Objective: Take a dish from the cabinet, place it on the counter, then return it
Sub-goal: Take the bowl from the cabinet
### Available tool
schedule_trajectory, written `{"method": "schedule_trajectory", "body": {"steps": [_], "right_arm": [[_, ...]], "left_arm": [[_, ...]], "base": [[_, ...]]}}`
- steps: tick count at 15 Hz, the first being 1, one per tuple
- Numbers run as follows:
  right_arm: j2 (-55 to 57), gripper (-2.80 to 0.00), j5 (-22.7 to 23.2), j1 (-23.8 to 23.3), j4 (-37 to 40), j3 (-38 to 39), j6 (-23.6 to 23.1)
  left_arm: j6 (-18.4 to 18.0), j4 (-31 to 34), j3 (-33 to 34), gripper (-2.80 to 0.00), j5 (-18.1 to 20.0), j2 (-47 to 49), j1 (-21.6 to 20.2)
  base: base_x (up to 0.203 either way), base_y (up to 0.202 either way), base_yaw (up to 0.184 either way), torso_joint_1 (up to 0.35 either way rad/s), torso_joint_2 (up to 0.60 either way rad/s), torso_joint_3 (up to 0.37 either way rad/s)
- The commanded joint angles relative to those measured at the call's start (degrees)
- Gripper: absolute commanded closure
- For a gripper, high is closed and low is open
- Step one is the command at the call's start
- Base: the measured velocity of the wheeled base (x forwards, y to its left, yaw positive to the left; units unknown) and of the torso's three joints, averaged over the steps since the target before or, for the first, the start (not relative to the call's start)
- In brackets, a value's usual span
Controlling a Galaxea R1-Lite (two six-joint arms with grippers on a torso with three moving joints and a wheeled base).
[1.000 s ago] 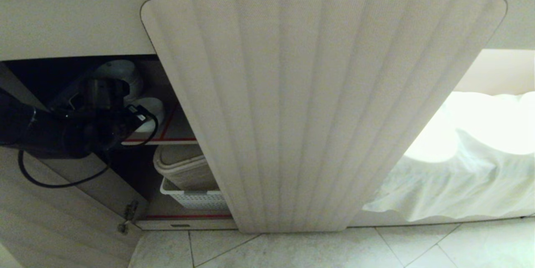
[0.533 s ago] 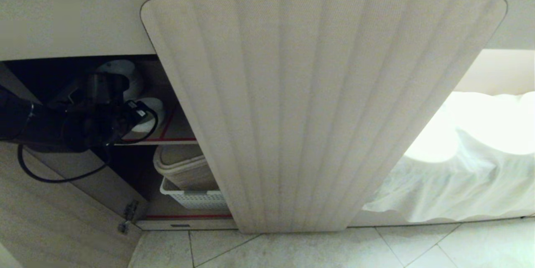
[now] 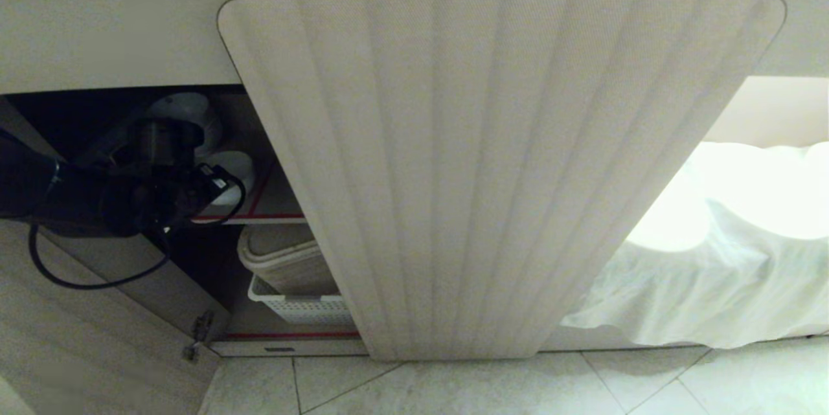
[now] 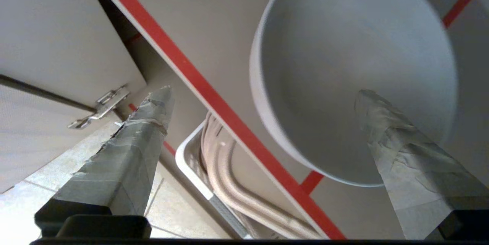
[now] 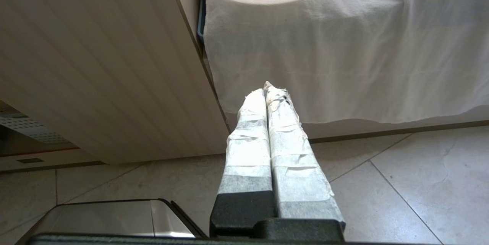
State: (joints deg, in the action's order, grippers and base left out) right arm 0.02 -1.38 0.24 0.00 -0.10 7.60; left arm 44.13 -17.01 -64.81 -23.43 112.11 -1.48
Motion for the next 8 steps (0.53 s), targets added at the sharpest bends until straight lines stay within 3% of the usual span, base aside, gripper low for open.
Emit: {"method": "schedule_trajectory", "body": {"steps": [1,8], "right_arm": [[-0.02,0.0,-0.03,0.02,0.0,0.01,0.05],[-0.02,0.0,-0.03,0.02,0.0,0.01,0.05]], "left_arm": [[0.25,0.5,-0.42,-2.8,-0.12,0.66,-0.02],[1.92,9.36,-5.33,-2.8,-0.04,2.14,-0.02]], "base": [[0.0,0.0,0.0,0.0,0.0,0.0],[0.0,0.0,0.0,0.0,0.0,0.0]]}}
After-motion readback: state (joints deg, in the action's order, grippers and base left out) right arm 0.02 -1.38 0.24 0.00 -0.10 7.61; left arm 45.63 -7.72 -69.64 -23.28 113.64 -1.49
